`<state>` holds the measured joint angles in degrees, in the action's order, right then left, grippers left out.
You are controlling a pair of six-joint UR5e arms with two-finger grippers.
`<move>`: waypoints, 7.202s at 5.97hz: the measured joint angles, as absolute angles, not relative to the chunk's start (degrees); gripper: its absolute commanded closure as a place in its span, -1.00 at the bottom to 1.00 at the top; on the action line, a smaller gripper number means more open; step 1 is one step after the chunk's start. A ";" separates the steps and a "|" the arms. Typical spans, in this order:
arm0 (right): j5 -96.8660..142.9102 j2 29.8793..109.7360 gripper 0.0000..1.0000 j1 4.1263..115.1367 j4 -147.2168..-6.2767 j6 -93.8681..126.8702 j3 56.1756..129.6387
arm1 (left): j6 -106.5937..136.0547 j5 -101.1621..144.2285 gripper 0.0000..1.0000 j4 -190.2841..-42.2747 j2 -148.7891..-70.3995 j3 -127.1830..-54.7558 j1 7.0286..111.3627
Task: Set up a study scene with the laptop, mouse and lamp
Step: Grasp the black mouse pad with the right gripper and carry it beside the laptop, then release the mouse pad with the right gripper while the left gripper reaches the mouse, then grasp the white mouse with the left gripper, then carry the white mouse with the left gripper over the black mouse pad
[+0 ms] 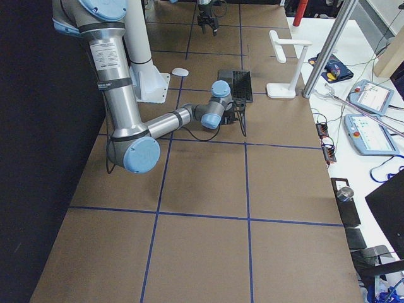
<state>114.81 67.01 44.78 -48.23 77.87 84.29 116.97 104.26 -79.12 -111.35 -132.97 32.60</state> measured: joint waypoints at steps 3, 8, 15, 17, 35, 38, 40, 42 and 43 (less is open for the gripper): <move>114.74 62.34 -1.00 45.45 -48.29 77.67 78.96 | 116.46 104.24 -1.00 -78.71 -111.33 -133.32 31.46; 122.24 71.57 -1.00 48.78 -48.48 77.52 92.13 | 90.60 97.79 -0.99 -72.71 -109.72 -132.54 15.23; 127.99 91.32 -1.00 54.10 -48.22 77.43 110.30 | 61.46 97.20 -1.00 -91.59 -110.32 -114.99 8.93; 128.05 91.51 -1.00 54.21 -48.25 77.43 110.86 | 61.22 97.35 -1.00 -92.33 -110.33 -114.37 9.01; 128.69 94.58 -1.00 55.13 -48.07 77.36 111.98 | 66.18 99.57 1.00 -97.20 -125.59 -105.94 18.43; 130.44 97.76 -1.00 57.80 -48.01 74.09 111.92 | 66.38 99.60 1.00 -105.73 -141.69 -83.95 23.43; 131.96 99.40 -1.00 59.71 -48.00 72.41 112.07 | 68.84 99.48 1.00 -114.52 -154.98 -62.02 25.94; 132.56 99.75 -1.00 59.99 -47.99 72.26 112.10 | 70.76 98.63 0.99 -119.28 -163.67 -47.66 27.09; 132.61 99.64 -1.00 59.92 -47.99 72.25 112.08 | 71.15 97.82 0.95 -121.00 -166.25 -42.91 27.32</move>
